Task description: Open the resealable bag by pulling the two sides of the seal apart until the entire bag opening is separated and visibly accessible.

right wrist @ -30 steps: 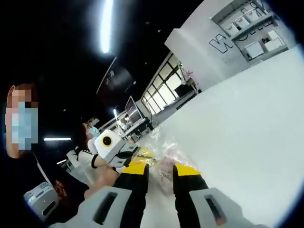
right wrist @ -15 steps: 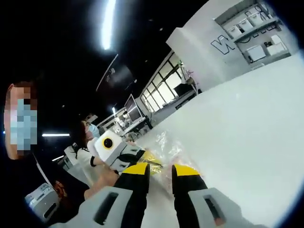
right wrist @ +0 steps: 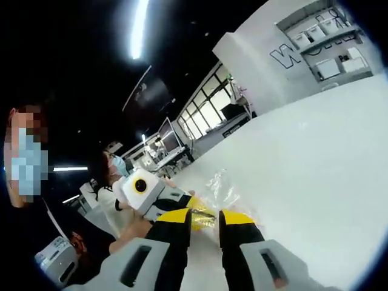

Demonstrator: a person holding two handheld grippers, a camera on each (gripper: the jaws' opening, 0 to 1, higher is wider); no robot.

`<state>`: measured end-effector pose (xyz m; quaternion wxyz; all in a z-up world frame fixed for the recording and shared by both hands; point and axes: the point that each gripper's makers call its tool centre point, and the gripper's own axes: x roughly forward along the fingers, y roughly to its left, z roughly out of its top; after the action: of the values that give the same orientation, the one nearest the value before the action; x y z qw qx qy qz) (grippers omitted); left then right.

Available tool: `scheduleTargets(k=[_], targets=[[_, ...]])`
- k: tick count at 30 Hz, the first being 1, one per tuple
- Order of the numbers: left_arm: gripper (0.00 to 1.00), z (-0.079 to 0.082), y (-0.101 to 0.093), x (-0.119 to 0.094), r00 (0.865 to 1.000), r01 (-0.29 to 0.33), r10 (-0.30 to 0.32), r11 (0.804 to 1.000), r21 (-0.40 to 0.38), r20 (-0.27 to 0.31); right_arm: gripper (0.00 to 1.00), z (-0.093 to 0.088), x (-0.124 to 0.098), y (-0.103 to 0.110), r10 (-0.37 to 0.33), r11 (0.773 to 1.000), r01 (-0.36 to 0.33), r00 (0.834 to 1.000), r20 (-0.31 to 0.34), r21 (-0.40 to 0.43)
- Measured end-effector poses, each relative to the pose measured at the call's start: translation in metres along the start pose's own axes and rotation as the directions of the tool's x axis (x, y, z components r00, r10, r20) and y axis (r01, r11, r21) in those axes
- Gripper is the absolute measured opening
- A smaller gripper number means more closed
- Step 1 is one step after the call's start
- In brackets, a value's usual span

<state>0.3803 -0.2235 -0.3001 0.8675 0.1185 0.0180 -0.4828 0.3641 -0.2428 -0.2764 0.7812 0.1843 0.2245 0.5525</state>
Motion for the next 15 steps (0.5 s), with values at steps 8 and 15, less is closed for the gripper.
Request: scheduleTargets(k=[8,15], targets=[[0.01,0.0007,-0.0032,0.0043,1.0,-0.009,0.01,0.999,0.031,-0.018,0.15,-0.0025,-0.0025,0.0007,-0.043,0.999,0.043,0.999,-0.033,-0.005],[0.01,0.0012,-0.005,0.0067,0.999,-0.019,0.022,0.997,0.071,-0.039,0.15,0.001,-0.0008,0.0071,-0.058,0.998,0.057,0.996,-0.063,-0.019]])
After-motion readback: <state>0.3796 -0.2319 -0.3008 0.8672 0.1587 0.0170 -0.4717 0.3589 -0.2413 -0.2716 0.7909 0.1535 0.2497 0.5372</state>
